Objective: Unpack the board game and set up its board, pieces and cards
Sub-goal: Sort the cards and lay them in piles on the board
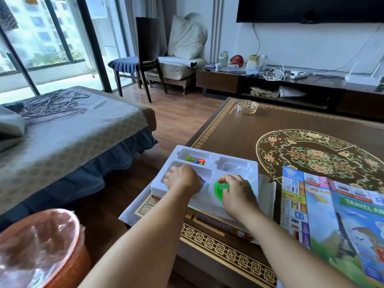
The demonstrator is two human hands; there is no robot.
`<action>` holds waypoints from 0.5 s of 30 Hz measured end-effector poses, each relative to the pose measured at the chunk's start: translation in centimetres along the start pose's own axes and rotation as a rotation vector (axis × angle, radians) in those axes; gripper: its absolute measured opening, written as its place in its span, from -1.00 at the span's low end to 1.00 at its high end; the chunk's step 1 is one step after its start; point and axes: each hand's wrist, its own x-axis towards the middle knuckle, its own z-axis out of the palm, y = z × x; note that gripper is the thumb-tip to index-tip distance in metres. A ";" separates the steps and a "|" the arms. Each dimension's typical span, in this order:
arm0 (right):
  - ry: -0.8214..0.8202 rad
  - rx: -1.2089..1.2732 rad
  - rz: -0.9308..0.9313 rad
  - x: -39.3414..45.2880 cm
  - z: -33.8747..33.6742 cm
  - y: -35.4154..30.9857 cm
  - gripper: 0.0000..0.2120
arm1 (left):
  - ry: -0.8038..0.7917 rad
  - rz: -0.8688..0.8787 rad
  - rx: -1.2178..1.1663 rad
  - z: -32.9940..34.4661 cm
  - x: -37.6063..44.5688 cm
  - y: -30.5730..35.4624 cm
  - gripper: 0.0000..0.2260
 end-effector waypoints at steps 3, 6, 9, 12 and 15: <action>-0.009 -0.014 0.012 -0.1 0.3 0.2 -0.65 | -0.005 0.045 -0.078 0.2 0.6 -0.1 -0.65; 0.002 -0.010 0.028 0.0 0.4 0.4 -0.66 | -0.011 -0.002 -0.084 0.3 0.9 -0.1 -0.63; 0.001 -0.014 0.026 0.1 0.7 0.5 -0.66 | -0.058 -0.004 -0.127 0.2 1.0 0.0 -0.66; 0.002 -0.003 0.030 0.1 1.1 0.5 -0.66 | -0.136 -0.031 -0.191 0.2 1.4 0.3 -0.63; 0.007 -0.002 0.029 0.1 1.3 0.6 -0.65 | -0.196 -0.055 -0.199 0.4 1.7 0.3 -0.55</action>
